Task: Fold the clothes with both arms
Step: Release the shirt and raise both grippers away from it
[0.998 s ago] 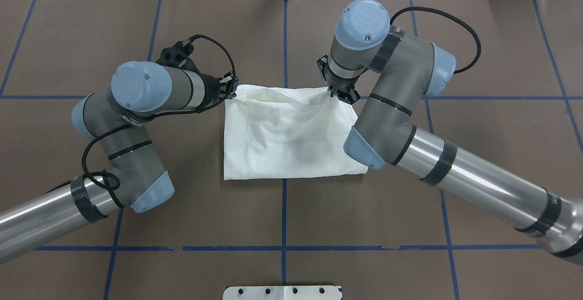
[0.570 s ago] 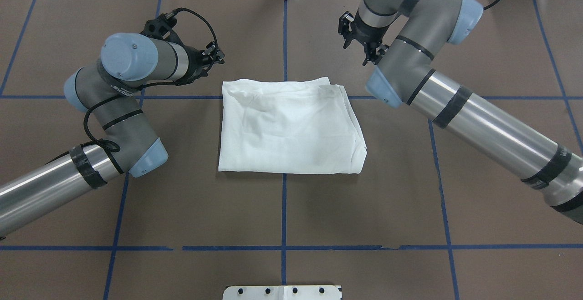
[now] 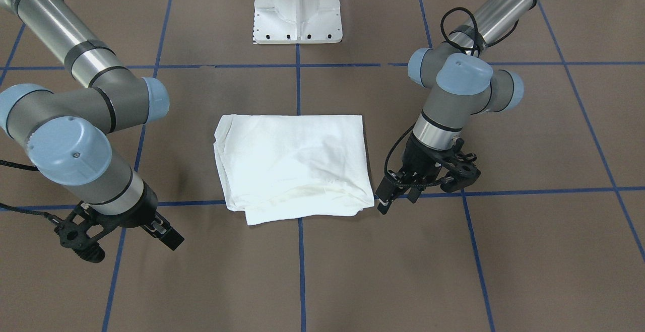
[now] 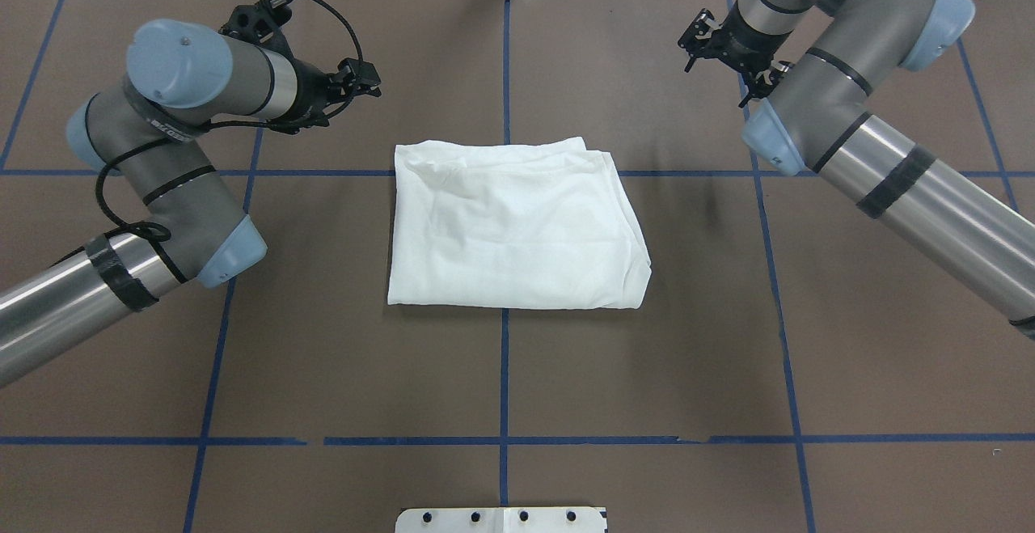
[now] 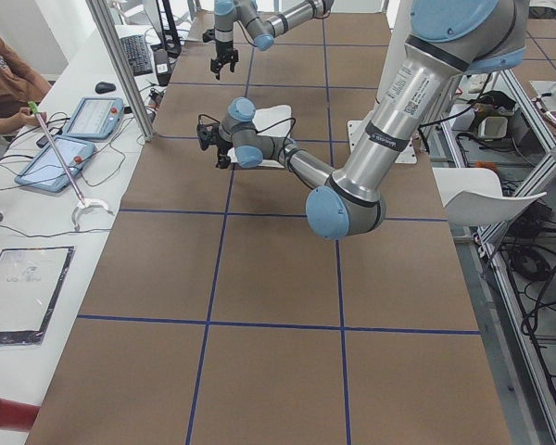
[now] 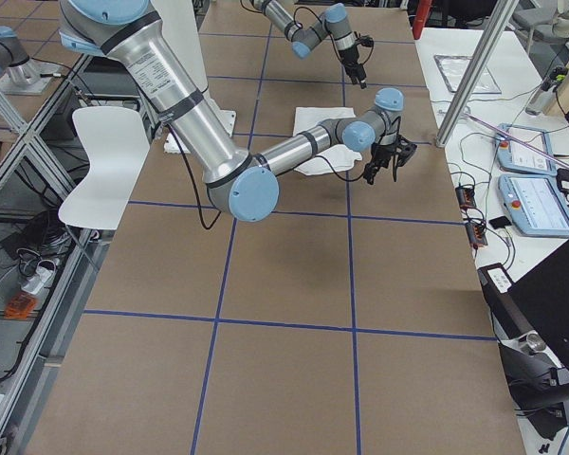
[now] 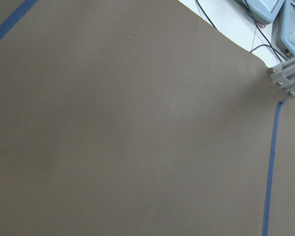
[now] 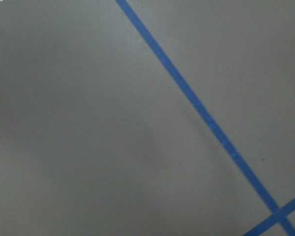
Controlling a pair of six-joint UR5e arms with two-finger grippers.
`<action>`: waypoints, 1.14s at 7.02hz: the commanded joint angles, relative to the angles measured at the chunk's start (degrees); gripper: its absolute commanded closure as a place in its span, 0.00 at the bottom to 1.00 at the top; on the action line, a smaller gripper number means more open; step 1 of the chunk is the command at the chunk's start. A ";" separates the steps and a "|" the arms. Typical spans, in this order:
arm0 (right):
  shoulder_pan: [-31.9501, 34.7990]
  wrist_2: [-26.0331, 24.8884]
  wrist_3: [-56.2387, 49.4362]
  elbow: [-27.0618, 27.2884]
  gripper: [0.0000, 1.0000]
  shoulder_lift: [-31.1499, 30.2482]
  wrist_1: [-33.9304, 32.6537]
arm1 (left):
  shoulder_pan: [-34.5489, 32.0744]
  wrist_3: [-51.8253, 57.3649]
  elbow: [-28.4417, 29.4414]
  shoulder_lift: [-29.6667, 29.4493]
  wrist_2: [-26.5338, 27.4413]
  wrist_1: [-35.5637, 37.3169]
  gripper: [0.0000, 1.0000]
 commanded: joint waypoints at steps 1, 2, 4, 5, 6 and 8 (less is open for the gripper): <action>4.80 2.94 -12.56 9.89 0.00 -10.80 -0.46 | -2.34 15.98 -8.30 9.53 -1.93 0.36 0.00; 7.26 3.73 -18.45 11.94 0.00 -14.51 -0.55 | -5.92 23.71 -10.52 13.94 -5.76 0.27 0.00; 17.68 11.78 -38.43 12.05 0.00 -22.06 -0.56 | -16.27 41.45 -12.02 22.12 -15.43 -0.26 0.00; 22.01 12.17 -49.77 11.53 0.00 -25.93 -0.73 | -23.11 52.68 -11.51 25.46 -21.30 0.09 0.00; 25.36 12.35 -56.24 11.70 0.00 -30.24 -0.73 | -29.19 64.19 -8.98 27.76 -25.79 1.31 0.00; 31.26 14.02 -71.25 10.92 0.00 -36.32 -2.30 | -38.95 82.15 -2.13 29.01 -26.54 4.99 0.00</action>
